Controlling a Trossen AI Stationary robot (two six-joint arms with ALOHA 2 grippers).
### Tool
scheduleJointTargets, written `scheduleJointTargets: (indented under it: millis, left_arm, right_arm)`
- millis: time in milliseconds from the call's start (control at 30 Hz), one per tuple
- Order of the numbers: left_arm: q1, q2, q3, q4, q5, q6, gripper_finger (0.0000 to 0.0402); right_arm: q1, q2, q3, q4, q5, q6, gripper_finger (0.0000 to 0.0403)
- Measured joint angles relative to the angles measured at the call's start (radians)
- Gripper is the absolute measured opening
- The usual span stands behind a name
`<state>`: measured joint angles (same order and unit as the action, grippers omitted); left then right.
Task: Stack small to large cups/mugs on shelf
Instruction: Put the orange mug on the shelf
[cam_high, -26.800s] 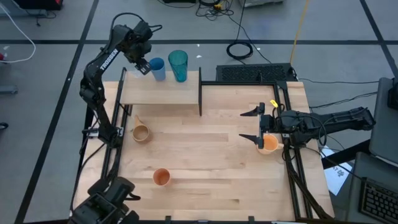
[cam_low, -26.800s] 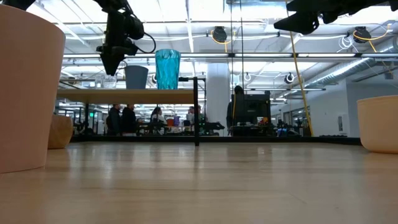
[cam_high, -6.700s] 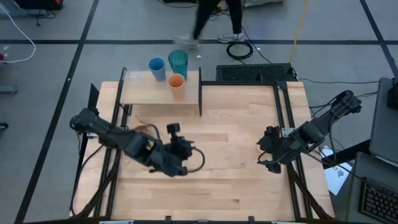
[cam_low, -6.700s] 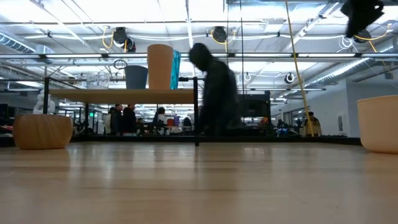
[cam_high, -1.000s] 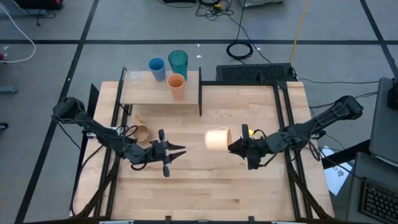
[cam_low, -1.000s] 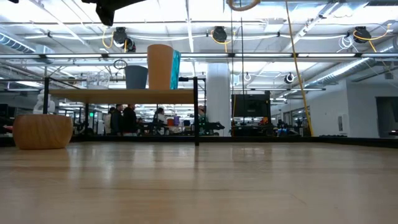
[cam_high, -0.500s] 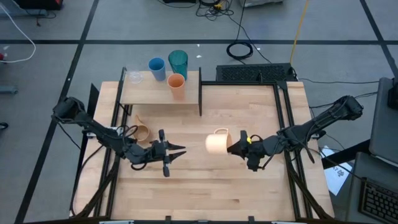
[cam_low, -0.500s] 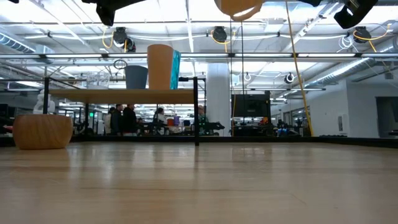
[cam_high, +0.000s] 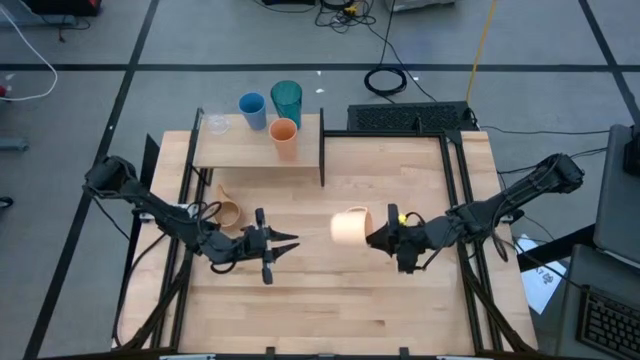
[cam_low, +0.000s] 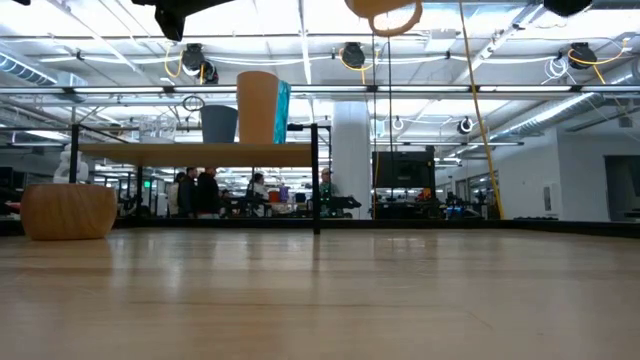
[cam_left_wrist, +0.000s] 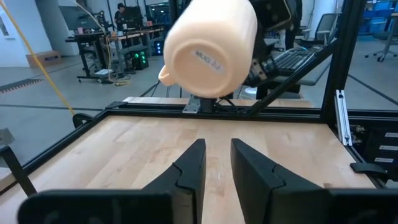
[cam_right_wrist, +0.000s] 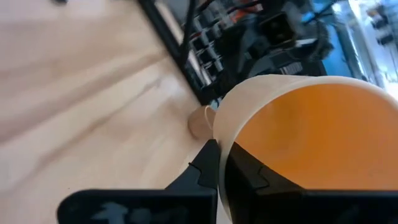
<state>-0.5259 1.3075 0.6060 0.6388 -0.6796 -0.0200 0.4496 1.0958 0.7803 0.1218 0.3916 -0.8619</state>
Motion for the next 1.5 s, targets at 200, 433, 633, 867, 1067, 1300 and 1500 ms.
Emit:
scheduleJointTargets:
  millis: [200, 433, 633, 867, 1067, 1300, 1500]
  left_arm:
    - [0.000, 0.000, 0.000, 0.000, 0.000, 0.013, 0.0076]
    - [0.000, 0.000, 0.000, 0.001, 0.000, 0.016, 0.0076]
    - [0.000, 0.000, 0.001, 0.001, 0.000, 0.018, 0.0076]
    - [0.000, 0.000, 0.001, 0.001, 0.000, 0.024, 0.0076]
    - [0.000, 0.000, 0.001, 0.002, 0.000, 0.044, 0.0076]
    - [0.000, 0.000, 0.001, 0.002, 0.000, 0.097, 0.0076]
    - [0.000, 0.001, 0.001, 0.020, 0.000, 0.168, 0.0076]
  right_arm:
    - [0.000, 0.000, 0.000, 0.036, 0.000, 0.088, 0.0002]
    - [0.000, 0.000, 0.000, 0.035, 0.000, 0.228, 0.0002]
    - [0.000, 0.000, 0.000, 0.035, 0.000, 0.387, 0.0002]
    - [0.000, 0.000, 0.000, 0.049, 0.000, 0.614, 0.0002]
    - [0.000, 0.000, 0.000, 0.127, 0.001, 0.833, 0.0002]
    - [-0.017, 0.000, 0.000, 0.231, 0.012, 1.023, 0.0002]
    - [-0.039, 0.000, 0.000, 0.264, 0.083, 1.108, 0.0002]
